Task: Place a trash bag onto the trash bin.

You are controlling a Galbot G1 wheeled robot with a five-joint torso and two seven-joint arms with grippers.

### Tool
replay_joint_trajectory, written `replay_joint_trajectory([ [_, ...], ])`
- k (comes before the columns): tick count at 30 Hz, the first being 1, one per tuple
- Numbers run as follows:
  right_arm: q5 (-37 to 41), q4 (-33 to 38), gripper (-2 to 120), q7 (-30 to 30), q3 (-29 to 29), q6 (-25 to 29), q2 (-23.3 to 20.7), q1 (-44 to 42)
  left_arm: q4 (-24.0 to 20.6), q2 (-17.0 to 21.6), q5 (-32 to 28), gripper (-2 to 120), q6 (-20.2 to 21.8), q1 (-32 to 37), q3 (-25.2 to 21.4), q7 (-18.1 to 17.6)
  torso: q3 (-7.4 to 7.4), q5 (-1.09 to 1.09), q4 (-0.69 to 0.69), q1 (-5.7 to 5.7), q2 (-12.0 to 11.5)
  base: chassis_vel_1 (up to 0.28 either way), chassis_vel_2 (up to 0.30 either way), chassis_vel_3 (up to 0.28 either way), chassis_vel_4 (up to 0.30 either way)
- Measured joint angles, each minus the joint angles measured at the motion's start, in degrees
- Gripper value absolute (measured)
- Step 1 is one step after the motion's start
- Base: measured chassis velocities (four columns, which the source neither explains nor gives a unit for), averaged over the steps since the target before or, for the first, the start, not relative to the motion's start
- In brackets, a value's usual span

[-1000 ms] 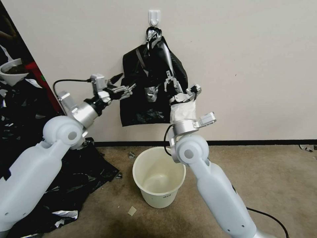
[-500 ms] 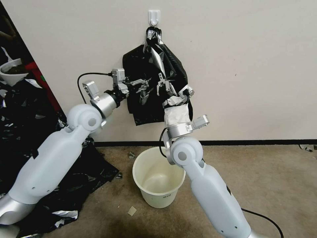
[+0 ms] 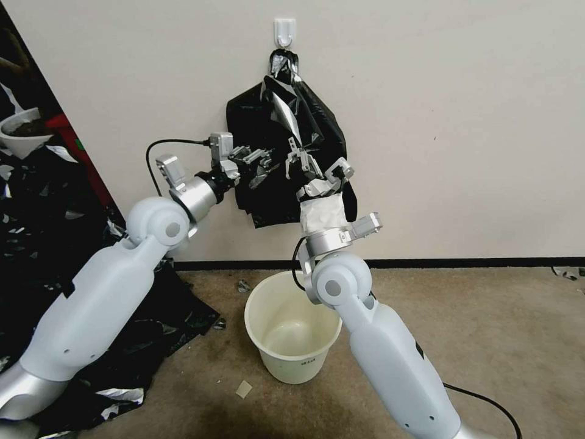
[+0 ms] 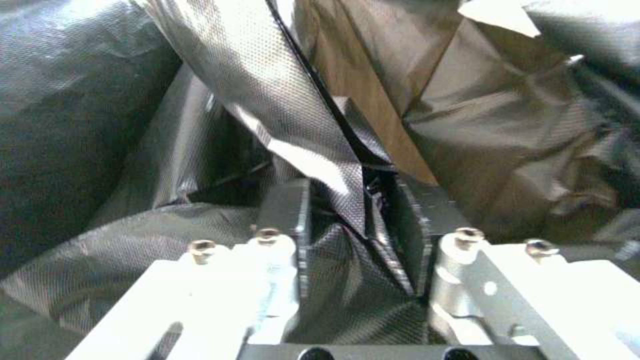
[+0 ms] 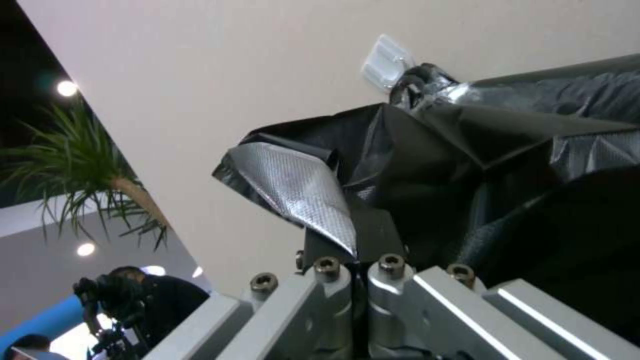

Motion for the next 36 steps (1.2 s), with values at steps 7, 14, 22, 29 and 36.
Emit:
replay_joint_trajectory([
  [7, -0.1, -0.6, 0, 0.6, 0.3, 0.4, -0.2, -0.1, -2.5, 0.6, 1.3, 5, -1.9, 4.2, -3.4, 0.1, 0.0, -0.01, 0.0, 0.0, 0.0, 0.0, 0.0, 0.0, 0.0],
  [14, -0.7, -0.7, 0, 1.9, 0.9, 0.8, -0.7, -0.8, -9.1, 1.0, 6.8, 0, -6.1, 11.1, -8.5, -2.8, 0.0, 0.0, -0.01, 0.0, 0.0, 0.0, 0.0, 0.0, 0.0],
  [22, -1.9, -0.4, 0, 2.0, 1.0, 1.0, -1.6, -2.9, -14.9, 0.5, 24.1, 0, -10.4, 21.2, -13.5, -7.2, -0.01, 0.0, -0.01, 0.0, 0.0, 0.0, 0.0, 0.0, 0.0],
  [29, -4.1, 1.7, 0, 2.0, 0.4, 1.1, -2.4, -6.8, -20.4, -1.3, 32.2, 0, -11.3, 31.3, -17.4, -9.8, 0.0, 0.0, 0.01, 0.0, 0.0, 0.0, 0.0, 0.0, 0.0],
  [36, -8.8, 5.8, 0, 2.1, -0.1, 1.4, -3.7, -12.7, -25.3, -2.3, 38.7, 0, -11.7, 37.2, -20.5, -12.1, -0.01, 0.0, 0.01, 0.0, 0.0, 0.0, 0.0, 0.0, 0.0],
])
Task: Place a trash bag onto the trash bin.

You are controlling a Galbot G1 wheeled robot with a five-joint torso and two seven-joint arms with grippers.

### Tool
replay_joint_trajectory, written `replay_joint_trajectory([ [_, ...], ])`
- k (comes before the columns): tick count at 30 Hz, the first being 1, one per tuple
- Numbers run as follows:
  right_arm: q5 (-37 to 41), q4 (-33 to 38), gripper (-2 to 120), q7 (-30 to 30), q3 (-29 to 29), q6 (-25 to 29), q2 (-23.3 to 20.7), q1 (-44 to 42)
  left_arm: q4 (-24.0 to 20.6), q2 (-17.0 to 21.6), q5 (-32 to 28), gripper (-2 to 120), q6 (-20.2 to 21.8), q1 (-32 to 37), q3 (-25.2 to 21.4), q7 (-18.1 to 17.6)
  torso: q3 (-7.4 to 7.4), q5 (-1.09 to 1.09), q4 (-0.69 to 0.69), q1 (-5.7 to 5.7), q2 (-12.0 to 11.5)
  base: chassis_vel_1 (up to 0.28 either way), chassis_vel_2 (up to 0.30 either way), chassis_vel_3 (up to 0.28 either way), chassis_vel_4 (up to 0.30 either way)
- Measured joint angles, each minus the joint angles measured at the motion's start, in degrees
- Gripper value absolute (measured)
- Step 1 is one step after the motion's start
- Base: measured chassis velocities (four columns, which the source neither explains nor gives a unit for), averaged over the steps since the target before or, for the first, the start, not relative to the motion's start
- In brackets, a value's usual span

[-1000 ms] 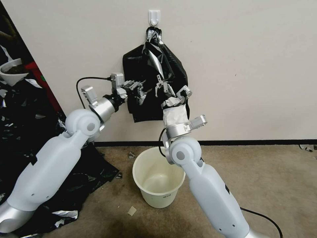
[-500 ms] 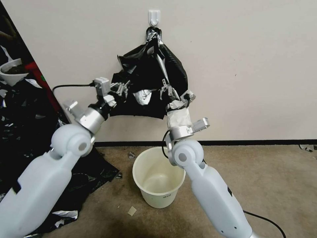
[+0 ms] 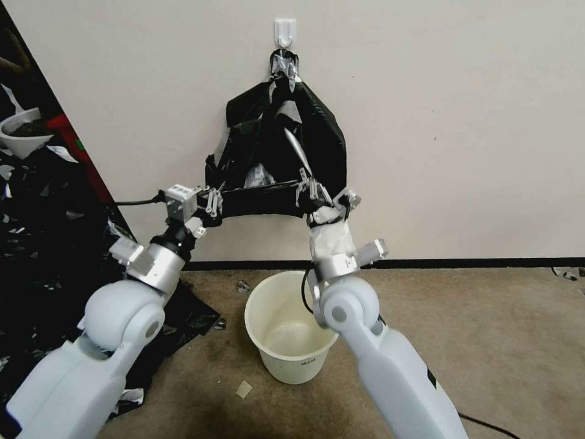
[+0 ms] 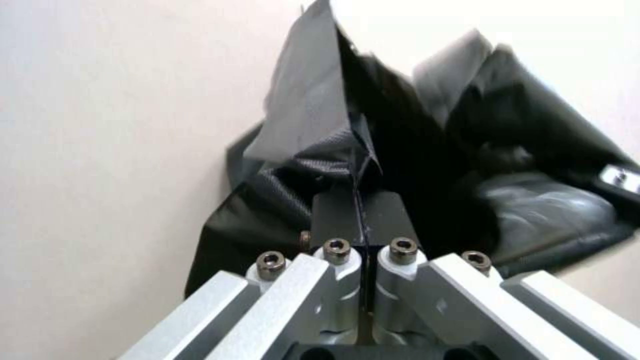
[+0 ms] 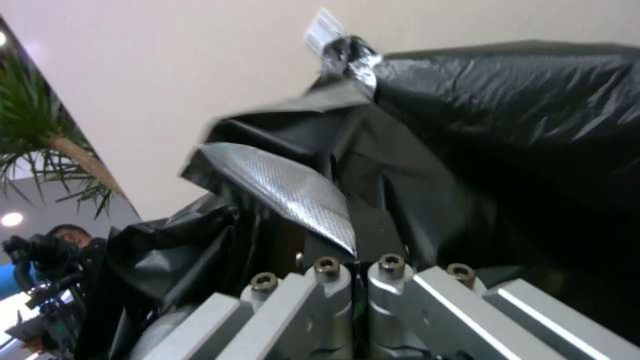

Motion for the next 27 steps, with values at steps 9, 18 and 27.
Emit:
replay_joint_trajectory([
  [9, -4.7, 13.0, 0, -0.2, 0.1, 1.0, -0.8, -12.6, -7.0, -1.2, 1.6, 0, 4.3, 5.4, -2.6, -3.3, -0.01, 0.01, -0.01, 0.0, 0.0, 0.0, 0.0, 0.0, 0.0],
  [18, -7.7, 17.6, 0, 2.2, 1.5, 0.2, -0.8, -18.7, -7.8, -3.9, 1.1, 0, 10.9, 5.2, 3.0, -4.9, 0.0, 0.01, -0.01, 0.0, 0.0, 0.0, 0.0, 0.0, 0.0],
  [27, -8.8, 9.3, 0, 6.5, 4.0, 1.8, -1.3, -19.1, -0.6, -8.3, 4.5, 0, 7.1, 6.0, 7.4, -1.5, 0.01, 0.0, -0.01, 0.0, 0.0, 0.0, 0.0, 0.0, 0.0],
])
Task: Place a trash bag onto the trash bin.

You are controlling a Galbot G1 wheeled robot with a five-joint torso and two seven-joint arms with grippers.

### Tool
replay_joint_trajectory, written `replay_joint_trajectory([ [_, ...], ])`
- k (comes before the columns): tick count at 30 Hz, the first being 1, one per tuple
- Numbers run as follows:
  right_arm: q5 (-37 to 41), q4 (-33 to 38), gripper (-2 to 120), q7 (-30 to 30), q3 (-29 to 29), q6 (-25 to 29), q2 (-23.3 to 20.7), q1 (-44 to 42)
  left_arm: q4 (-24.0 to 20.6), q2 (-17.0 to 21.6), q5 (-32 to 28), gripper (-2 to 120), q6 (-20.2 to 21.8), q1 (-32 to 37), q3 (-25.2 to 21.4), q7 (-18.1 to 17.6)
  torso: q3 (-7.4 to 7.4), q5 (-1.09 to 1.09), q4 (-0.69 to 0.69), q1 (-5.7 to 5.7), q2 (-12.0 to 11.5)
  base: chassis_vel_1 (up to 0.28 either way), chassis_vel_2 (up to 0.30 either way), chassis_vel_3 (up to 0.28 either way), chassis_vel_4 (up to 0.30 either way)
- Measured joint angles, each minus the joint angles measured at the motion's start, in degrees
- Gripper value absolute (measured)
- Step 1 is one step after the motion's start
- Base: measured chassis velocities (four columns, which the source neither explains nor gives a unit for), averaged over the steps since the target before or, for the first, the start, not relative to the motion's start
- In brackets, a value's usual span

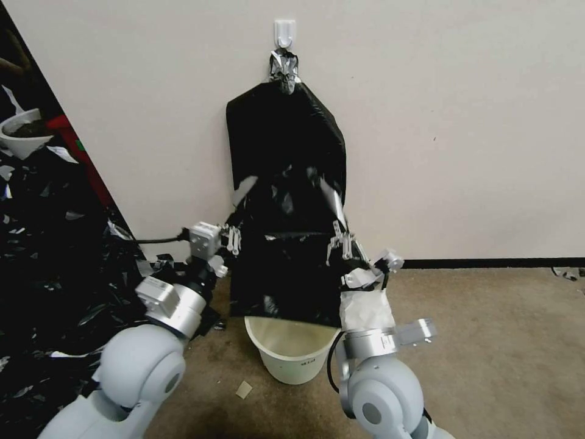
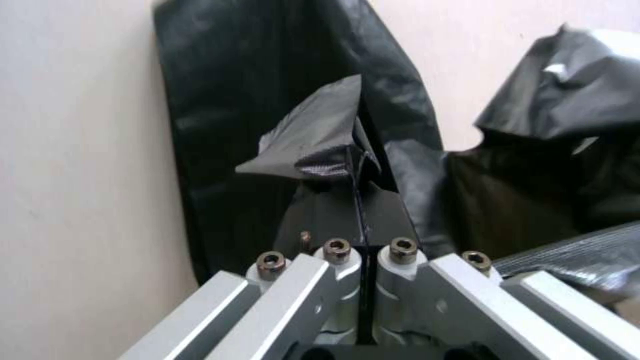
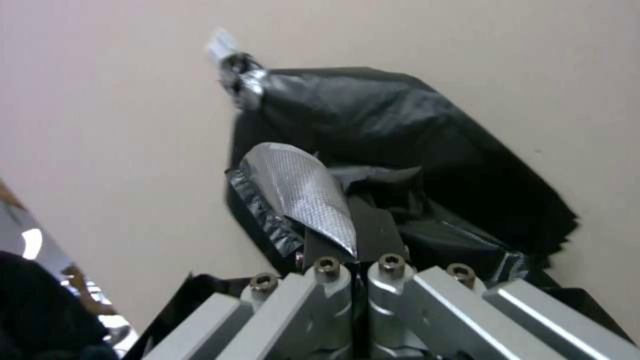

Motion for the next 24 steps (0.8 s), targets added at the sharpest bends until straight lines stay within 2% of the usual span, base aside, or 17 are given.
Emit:
replay_joint_trajectory([
  [11, -0.4, -6.7, 0, -0.3, 0.4, 3.0, 0.3, 1.2, 5.9, -5.3, 3.7, 0, -3.4, 0.7, 3.6, 1.1, 0.0, 0.0, 0.01, 0.0, 0.0, 0.0, 0.0, 0.0, 0.0],
  [17, -2.5, -9.2, 0, 0.5, 0.3, 3.5, -0.1, 0.1, 9.0, -7.0, 6.5, 0, -4.5, 2.7, 5.9, 1.1, 0.0, 0.0, 0.01, 0.0, 0.0, 0.0, 0.0, 0.0, 0.0],
  [19, -5.8, -11.0, 0, 4.4, -0.5, 3.0, -0.6, -1.3, 10.7, -7.6, 9.1, 0, -4.6, 4.9, 8.2, -0.1, 0.0, 0.0, 0.0, 0.0, 0.0, 0.0, 0.0, 0.0, 0.0],
  [21, -6.4, -11.3, 0, 5.2, -0.6, 2.7, -0.7, -1.6, 11.0, -7.7, 9.7, 0, -4.6, 5.4, 8.7, -0.6, 0.0, 0.0, 0.0, 0.0, 0.0, 0.0, 0.0, 0.0, 0.0],
  [24, -8.4, -12.0, 0, 11.3, -1.5, 0.0, -1.5, -3.4, 12.6, -8.1, 15.2, 0, -4.5, 7.9, 12.0, -4.9, 0.0, 0.01, 0.01, 0.0, 0.0, 0.0, 0.0, 0.0, 0.0],
])
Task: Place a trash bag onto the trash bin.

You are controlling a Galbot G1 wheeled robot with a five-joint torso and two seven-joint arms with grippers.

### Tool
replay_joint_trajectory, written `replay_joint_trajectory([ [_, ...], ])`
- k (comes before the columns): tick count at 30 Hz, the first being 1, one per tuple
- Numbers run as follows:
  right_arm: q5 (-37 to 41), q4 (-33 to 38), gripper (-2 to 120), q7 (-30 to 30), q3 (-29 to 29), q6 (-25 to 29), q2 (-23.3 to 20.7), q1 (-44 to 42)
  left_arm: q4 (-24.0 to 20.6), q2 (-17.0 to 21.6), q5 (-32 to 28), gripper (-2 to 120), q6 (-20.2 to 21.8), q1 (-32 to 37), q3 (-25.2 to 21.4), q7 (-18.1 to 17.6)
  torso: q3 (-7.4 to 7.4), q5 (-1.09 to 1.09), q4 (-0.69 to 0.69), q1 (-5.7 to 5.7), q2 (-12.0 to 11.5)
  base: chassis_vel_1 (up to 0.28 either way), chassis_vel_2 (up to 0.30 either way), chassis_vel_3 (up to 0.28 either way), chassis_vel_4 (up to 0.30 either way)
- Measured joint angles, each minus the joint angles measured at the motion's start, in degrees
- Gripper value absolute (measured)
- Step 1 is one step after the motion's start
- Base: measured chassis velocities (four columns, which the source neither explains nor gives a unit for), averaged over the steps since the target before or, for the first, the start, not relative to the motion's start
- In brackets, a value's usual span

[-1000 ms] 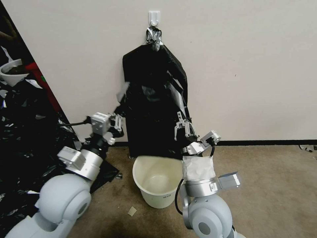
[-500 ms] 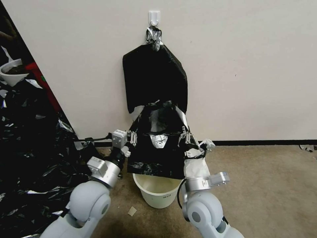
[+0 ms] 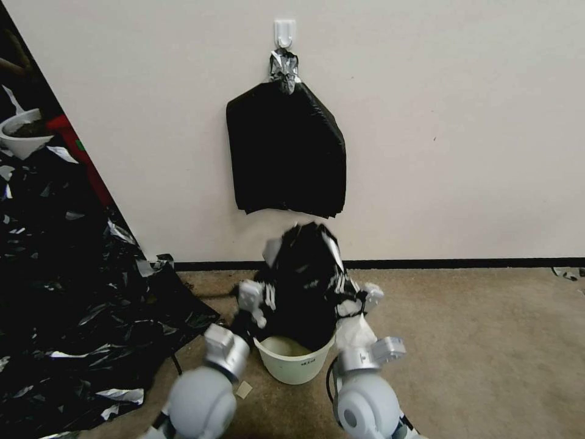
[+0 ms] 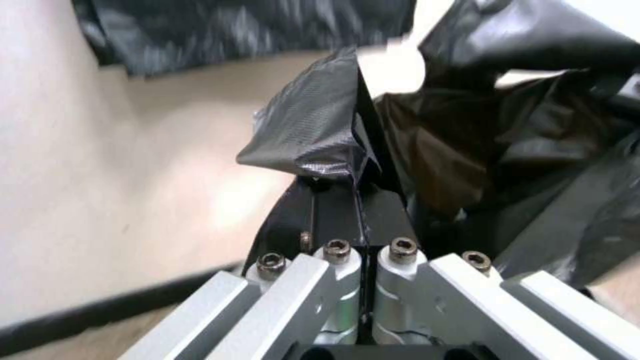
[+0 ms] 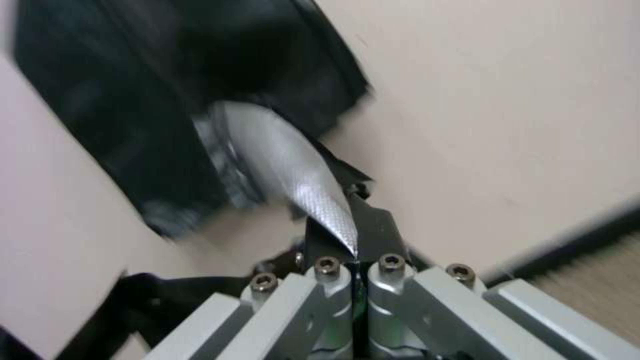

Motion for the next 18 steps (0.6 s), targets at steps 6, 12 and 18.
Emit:
replay_joint_trajectory([
  [6, -0.9, 2.6, 0, 11.4, -1.0, -7.9, -1.5, -2.1, 0.9, -0.2, 11.8, 0, 0.1, 2.0, 2.5, -6.2, 0.0, -0.01, 0.0, 0.0, 0.0, 0.0, 0.0, 0.0, 0.0],
  [12, -1.8, 8.9, 0, 19.9, -2.6, -14.7, -3.4, -5.3, -1.8, 0.4, 22.2, 0, 0.1, 6.9, 1.5, -10.4, 0.0, -0.01, 0.01, 0.0, 0.0, 0.0, 0.0, 0.0, 0.0],
  [18, -3.4, 12.9, 0, 24.7, -4.5, -19.0, -5.3, -9.0, -3.7, -1.3, 27.5, 0, -1.2, 13.5, -1.1, -15.3, 0.0, -0.01, 0.0, 0.0, 0.0, 0.0, 0.0, 0.0, 0.0],
])
